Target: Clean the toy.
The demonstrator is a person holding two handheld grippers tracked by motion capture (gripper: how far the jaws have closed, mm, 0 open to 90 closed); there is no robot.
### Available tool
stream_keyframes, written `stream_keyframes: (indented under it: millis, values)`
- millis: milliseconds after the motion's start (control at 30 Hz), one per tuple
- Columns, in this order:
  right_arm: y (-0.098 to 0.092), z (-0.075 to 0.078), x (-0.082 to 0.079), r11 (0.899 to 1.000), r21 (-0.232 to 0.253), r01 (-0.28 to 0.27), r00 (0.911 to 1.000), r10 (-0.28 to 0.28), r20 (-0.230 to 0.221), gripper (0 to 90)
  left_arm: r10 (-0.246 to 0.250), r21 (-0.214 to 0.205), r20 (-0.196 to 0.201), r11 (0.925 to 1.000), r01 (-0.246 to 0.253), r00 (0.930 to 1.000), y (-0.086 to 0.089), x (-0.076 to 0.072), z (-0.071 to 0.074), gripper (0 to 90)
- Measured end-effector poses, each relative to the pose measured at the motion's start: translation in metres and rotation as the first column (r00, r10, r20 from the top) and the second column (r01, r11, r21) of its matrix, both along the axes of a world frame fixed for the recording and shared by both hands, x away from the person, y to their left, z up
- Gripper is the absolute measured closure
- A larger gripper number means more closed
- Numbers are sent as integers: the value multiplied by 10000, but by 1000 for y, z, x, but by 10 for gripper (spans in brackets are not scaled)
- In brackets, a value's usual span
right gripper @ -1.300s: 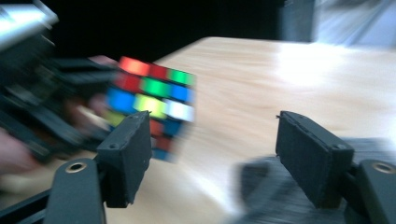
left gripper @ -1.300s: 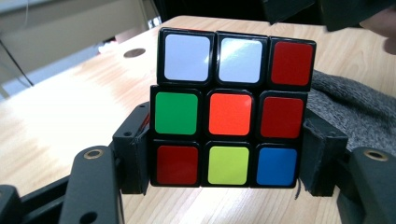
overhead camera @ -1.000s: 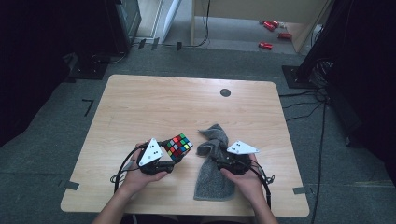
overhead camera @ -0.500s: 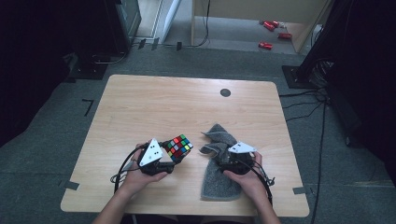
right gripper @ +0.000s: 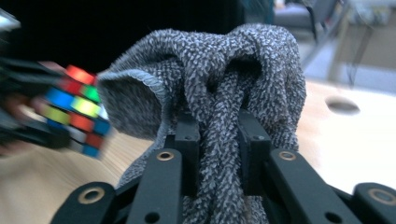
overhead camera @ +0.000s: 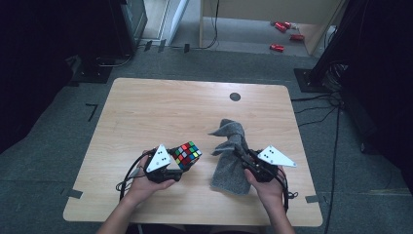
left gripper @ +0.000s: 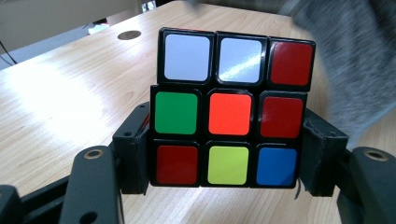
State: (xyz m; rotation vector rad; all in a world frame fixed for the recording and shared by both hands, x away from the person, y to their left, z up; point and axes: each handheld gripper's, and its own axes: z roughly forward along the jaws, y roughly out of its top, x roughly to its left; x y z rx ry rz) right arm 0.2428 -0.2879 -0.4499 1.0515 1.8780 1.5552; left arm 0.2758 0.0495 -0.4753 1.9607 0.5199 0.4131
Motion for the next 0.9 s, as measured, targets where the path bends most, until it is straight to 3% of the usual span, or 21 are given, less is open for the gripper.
stream_keyframes:
  millis: [33, 100, 167, 233, 300, 400, 467, 500, 533, 567, 667, 700, 800, 833, 900]
  values:
    - [2, 4, -1, 9999, -37, -159, 9998, 159, 75, 719, 13, -6, -6, 10000, -13, 10000, 0, 0, 0, 339]
    - [6, 2, 1, 9982, -548, -227, 9987, 202, -460, 703, 27, -22, -16, 10000, -27, 10000, 1, 0, 0, 339]
    - [8, -11, 7, 9916, -1291, -67, 9934, -82, -1146, 703, 29, -11, -10, 10000, -29, 10000, 1, 1, 0, 339]
    - [8, -27, 11, 9849, -1728, 40, 9858, -329, -1647, 702, 24, -11, -9, 10000, -24, 10000, 0, 0, 0, 339]
    - [6, -35, 15, 9808, -1949, -81, 9790, -319, -2012, 688, 7, -23, -16, 10000, -7, 10000, 0, 1, 0, 340]
    - [2, -37, 18, 9827, -1764, -558, 9683, 102, -2494, 661, 6, 22, -42, 10000, -6, 10000, 0, 1, -1, 340]
    - [0, -38, 19, 9774, -1932, -858, 9622, 309, -2706, 608, 9, 27, -53, 10000, -9, 10000, 1, 1, -1, 339]
    - [0, -38, 19, 9774, -1932, -858, 9622, 309, -2706, 608, 9, 27, -53, 10000, -9, 10000, 1, 1, -1, 339]
    - [-1, -39, 19, 9683, -2026, -1460, 9619, 911, -2577, 409, -1, 10, -50, 10000, 1, 10000, 1, 1, 0, 339]
    - [-1, -39, 18, 9594, -2334, -1585, 9680, 1043, -2283, 343, 8, -1, -47, 10000, -8, 10000, 1, 1, 0, 339]
    - [-2, -35, 16, 9439, -2899, -1580, 9764, 1057, -1883, 244, 38, -32, -39, 10000, -38, 10000, 2, 1, 0, 339]
    - [-4, -32, 15, 9491, -2747, -1542, 9785, 1081, -1759, 247, 42, -29, -36, 10000, -42, 10000, 2, 1, 1, 339]
    - [-9, -24, 14, 9752, -1698, -1421, 9821, 1174, -1476, 274, 14, 11, -55, 10000, -14, 10000, 1, 1, 0, 339]
    - [-8, -23, 13, 9825, -1419, -1204, 9872, 1034, -1216, 307, 8, 26, -63, 10000, -8, 10000, 0, 1, 0, 339]
    - [-4, -22, 13, 9912, -1029, -831, 9930, 737, -919, 470, -37, 79, -60, 10000, 37, 10000, -1, 0, -1, 339]
